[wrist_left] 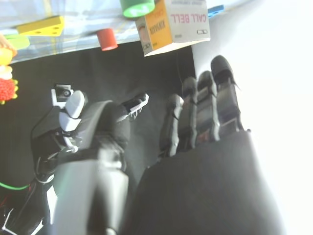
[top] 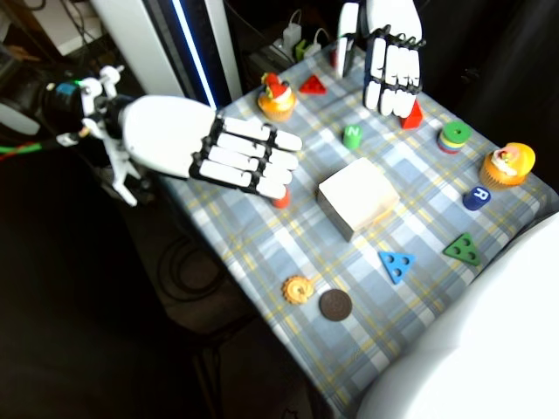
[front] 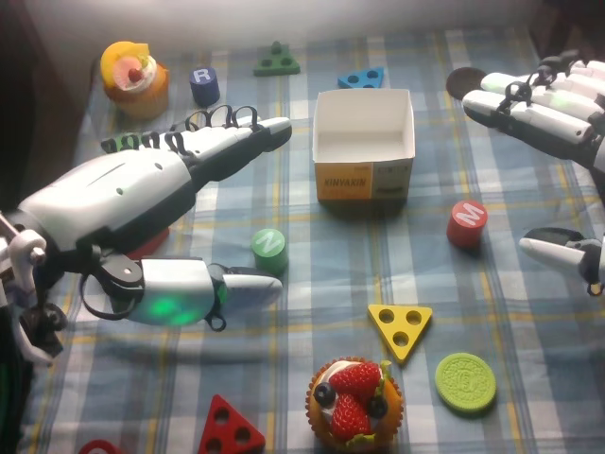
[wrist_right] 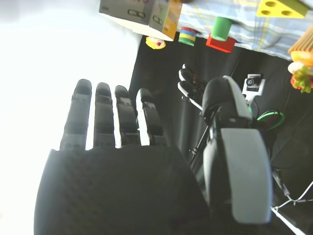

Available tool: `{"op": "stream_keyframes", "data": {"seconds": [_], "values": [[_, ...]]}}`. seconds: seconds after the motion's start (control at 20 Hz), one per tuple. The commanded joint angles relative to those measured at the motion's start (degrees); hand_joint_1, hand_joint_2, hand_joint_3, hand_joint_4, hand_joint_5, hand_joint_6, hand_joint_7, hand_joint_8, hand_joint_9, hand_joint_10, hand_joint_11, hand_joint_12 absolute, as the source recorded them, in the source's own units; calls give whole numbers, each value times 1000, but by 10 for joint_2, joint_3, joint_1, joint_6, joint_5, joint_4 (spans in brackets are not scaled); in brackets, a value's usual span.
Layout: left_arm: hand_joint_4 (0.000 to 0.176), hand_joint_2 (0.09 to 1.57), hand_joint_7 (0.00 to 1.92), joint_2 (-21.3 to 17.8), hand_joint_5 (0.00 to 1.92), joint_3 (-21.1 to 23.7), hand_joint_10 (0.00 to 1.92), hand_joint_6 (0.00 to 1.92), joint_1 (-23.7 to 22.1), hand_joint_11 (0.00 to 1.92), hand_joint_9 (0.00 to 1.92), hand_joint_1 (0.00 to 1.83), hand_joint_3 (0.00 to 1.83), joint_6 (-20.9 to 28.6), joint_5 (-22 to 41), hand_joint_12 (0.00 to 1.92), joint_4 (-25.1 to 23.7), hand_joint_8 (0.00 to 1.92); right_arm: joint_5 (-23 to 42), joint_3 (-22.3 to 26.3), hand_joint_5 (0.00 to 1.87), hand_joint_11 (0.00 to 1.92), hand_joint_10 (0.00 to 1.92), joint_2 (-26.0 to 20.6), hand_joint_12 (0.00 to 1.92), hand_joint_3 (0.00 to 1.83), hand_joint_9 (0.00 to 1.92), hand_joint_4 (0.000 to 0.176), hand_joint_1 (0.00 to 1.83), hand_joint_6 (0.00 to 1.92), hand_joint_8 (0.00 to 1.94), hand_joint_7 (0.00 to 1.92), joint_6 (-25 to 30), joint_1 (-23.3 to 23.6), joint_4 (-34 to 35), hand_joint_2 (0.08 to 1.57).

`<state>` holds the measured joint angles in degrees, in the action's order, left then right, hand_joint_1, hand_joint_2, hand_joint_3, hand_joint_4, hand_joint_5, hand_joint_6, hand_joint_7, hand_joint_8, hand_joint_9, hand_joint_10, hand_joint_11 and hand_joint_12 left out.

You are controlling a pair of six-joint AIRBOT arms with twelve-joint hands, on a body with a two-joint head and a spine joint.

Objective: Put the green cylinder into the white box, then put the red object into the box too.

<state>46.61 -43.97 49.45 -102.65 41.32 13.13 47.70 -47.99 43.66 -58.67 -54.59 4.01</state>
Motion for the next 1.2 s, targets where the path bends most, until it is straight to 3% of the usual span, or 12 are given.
{"op": "stream_keyframes", "data": {"seconds": [0.0, 0.1, 0.2, 0.3, 0.35, 0.4, 0.5, 0.6, 0.75, 0.85, 1.0, 1.15], "values": [[101, 1101, 0, -4, 0, 1, 38, 1, -2, 0, 3, 677, 10, 2, 76, 776, -4, 0, 77, 2, 0, 0, 205, -1, 1289, 46, 0, 0, 546, 0, 0, 0, 1, 4, 2, 1193], [116, 1096, 0, -4, 0, 2, 18, 0, 0, 0, 5, 674, 1, 2, 78, 698, -2, 0, 79, 3, 0, 0, 178, -2, 1220, 13, 0, 0, 546, 0, 0, 0, 1, 4, 2, 1207], [99, 1103, 2, -2, 18, -3, 12, 4, 0, 0, 11, 690, 1, 2, 70, 535, 2, 0, 79, 3, 0, 0, 169, -2, 1280, 4, 0, 0, 568, 0, 0, 0, 1, 4, 2, 1206], [83, 1132, 58, 6, 58, -12, 27, 11, 0, 0, 60, 670, 9, 2, 55, 477, 6, 9, 79, 2, 0, 0, 130, -2, 1149, 2, 0, 0, 572, 0, 0, 0, 1, 4, 2, 1213], [92, 1129, 110, 10, 100, -16, 33, 17, -1, 0, 85, 701, 3, 2, 51, 544, 10, 14, 79, 2, 0, 0, 111, -2, 1039, 1, 0, 0, 590, 0, 0, 0, 1, 4, 2, 1216], [90, 1129, 159, 13, 127, -20, 60, 18, -1, 0, 130, 728, 1, 2, 49, 803, 13, 19, 79, 1, 0, 0, 77, -2, 947, 1, 0, 0, 594, 0, 0, 0, 1, 4, 2, 1218], [73, 1137, 199, 23, 185, -31, 115, 23, -7, 0, 144, 741, 0, 1, 38, 1087, 18, 18, 79, 0, 0, 0, 6, -2, 657, 1, 0, 0, 595, 0, 0, 0, 1, 3, 6, 1222], [70, 1142, 267, 35, 226, -43, 658, 15, -14, 0, 8, 776, 1, -3, 22, 1286, 25, 30, 79, 0, 0, 0, 0, -1, 414, 1, 0, 0, 577, 0, 0, 0, 1, 3, 6, 1240], [84, 1141, 325, 59, 340, -53, 831, 64, -28, 0, 0, 825, 0, -76, 0, 1491, 61, 63, 79, -1, 0, 0, 4, -1, 444, 0, 6, 0, 614, 0, 0, 0, 1, 1, 7, 1225], [79, 1153, 324, 68, 340, -60, 809, 72, -35, 0, 0, 827, 3, -91, -15, 1538, 64, 66, 79, -1, 0, 0, 7, -1, 444, 0, 14, 0, 620, 0, 0, 0, 1, 0, 8, 1221], [74, 1135, 261, 79, 147, -73, 1029, 797, -42, 0, 0, 915, 0, -92, -29, 1747, 67, 414, 79, -1, 0, 0, 8, 2, 471, 2, 3, 0, 568, 0, 0, 0, 1, 0, 8, 1231], [78, 1142, 111, 92, 84, -85, 1134, 1081, -49, 0, 0, 929, 0, -118, -44, 1793, 85, 840, 79, -1, 0, 0, 0, 3, 319, 0, 0, 0, 577, 0, 0, 0, 2, 0, 8, 1231]]}}
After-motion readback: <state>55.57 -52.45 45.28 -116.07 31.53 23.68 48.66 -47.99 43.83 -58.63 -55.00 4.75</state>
